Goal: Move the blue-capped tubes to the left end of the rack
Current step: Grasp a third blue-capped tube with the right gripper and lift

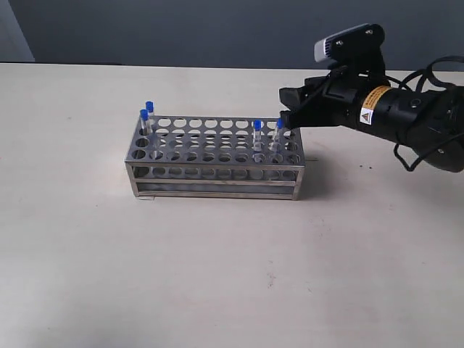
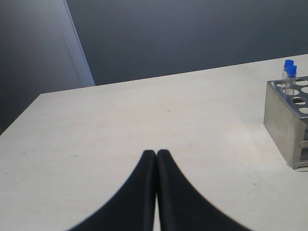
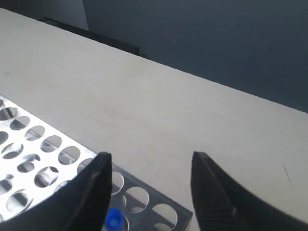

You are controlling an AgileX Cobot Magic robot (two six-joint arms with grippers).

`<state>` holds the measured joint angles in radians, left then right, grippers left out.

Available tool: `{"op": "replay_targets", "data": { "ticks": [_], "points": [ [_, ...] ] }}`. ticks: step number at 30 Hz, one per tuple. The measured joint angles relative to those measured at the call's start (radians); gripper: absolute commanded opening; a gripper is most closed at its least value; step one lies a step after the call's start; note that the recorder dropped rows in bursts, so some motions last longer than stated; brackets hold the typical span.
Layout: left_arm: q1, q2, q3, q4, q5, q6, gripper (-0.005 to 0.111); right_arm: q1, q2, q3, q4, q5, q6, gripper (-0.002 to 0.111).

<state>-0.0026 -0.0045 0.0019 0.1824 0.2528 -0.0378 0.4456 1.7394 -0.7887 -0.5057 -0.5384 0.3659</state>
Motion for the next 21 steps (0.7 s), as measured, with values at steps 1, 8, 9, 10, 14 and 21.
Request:
{"op": "replay_targets", "data": {
  "ticks": [1,8,9,10,14,21],
  "points": [
    [0.000,0.000,0.000,0.000,0.000,0.000,0.000,-0.001,0.000,0.005,0.002,-0.008,0.000,0.049],
    [0.000,0.000,0.000,0.000,0.000,0.000,0.000,-0.001,0.030,0.010,-0.008,-0.042,0.000,0.049],
    [0.000,0.000,0.000,0.000,0.000,0.000,0.000,-0.001,0.041,0.010,-0.008,-0.045,0.000,0.049],
    [0.000,0.000,0.000,0.000,0.000,0.000,0.000,-0.001,0.056,0.010,-0.008,-0.053,0.000,0.049],
    [0.000,0.000,0.000,0.000,0.000,0.000,0.000,-0.001,0.123,0.012,-0.008,-0.110,0.022,0.049],
    [0.000,0.000,0.000,0.000,0.000,0.000,0.000,-0.001,0.181,0.012,-0.008,-0.137,0.028,0.009]
  ]
}}
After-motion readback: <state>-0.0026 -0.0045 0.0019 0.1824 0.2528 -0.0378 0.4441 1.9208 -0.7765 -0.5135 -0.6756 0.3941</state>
